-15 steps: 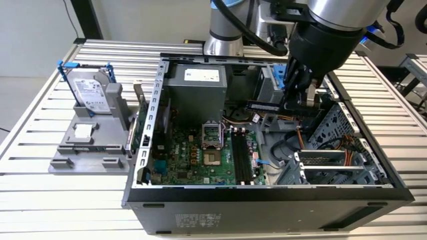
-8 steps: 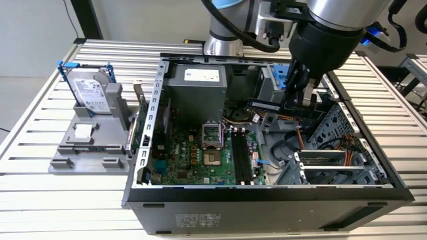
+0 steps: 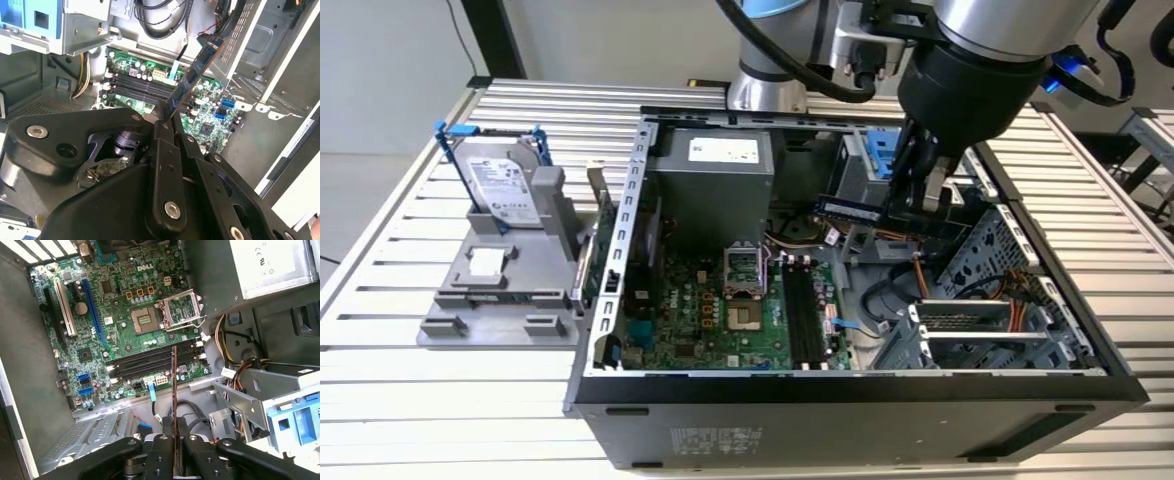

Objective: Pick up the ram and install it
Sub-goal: 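Pick up the ram and move it above insertion slot, then insert the ram into the slot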

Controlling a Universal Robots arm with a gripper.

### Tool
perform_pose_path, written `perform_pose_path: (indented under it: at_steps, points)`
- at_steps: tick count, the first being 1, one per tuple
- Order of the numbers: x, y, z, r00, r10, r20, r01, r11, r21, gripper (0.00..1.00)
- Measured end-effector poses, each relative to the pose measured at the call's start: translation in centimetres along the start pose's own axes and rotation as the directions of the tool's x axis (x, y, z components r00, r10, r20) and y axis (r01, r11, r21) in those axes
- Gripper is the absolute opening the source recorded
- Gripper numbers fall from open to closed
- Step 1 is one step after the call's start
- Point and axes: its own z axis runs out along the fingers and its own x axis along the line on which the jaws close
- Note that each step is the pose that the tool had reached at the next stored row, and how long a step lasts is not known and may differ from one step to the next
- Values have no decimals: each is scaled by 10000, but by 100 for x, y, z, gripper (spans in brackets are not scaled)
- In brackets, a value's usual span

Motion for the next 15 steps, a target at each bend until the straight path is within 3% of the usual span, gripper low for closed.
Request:
perform_pose_path:
  at_steps: [6, 11, 13, 14, 15]
  points:
    - [0, 0, -1, 9991, 422, 4, -422, 9991, 35, 0]
    - [0, 0, 0, 9961, 878, 15, -878, 9961, 73, 0]
    - [0, 0, 0, 9942, 1079, 19, -1079, 9941, 90, 0]
    - [0, 0, 0, 9897, 1430, 28, -1431, 9896, 118, 0]
    - [0, 0, 0, 9881, 1539, 30, -1540, 9880, 127, 0]
